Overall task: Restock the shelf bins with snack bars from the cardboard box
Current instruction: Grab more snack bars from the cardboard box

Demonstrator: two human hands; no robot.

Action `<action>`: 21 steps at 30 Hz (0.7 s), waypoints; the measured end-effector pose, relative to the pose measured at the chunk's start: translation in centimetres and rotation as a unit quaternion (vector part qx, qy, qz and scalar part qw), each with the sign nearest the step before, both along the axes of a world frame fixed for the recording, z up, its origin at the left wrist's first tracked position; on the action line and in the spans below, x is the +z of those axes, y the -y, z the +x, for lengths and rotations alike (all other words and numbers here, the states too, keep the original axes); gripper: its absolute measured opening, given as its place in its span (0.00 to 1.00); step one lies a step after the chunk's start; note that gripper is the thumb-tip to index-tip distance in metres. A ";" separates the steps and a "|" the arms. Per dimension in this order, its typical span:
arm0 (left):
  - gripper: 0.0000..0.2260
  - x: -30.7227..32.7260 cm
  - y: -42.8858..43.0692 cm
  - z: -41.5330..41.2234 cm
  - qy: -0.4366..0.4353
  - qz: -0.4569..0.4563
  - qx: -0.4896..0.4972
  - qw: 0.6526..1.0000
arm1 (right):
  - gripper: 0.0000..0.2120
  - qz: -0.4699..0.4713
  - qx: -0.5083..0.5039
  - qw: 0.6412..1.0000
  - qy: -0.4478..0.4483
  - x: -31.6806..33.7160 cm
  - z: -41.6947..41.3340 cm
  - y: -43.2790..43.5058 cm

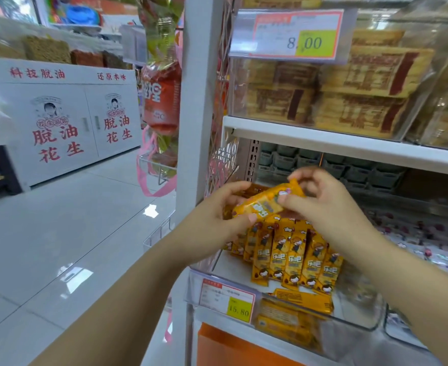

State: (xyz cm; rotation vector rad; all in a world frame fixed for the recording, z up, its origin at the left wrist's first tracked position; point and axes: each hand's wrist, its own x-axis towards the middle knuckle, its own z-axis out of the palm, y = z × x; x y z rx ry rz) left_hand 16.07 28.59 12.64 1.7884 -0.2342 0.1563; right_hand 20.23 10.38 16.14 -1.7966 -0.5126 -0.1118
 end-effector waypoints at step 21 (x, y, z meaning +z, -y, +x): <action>0.18 -3.1 3.0 4.7 -0.089 0.304 0.126 0.940 | 0.07 -0.304 0.016 0.951 0.045 -1.5 0.6 5.9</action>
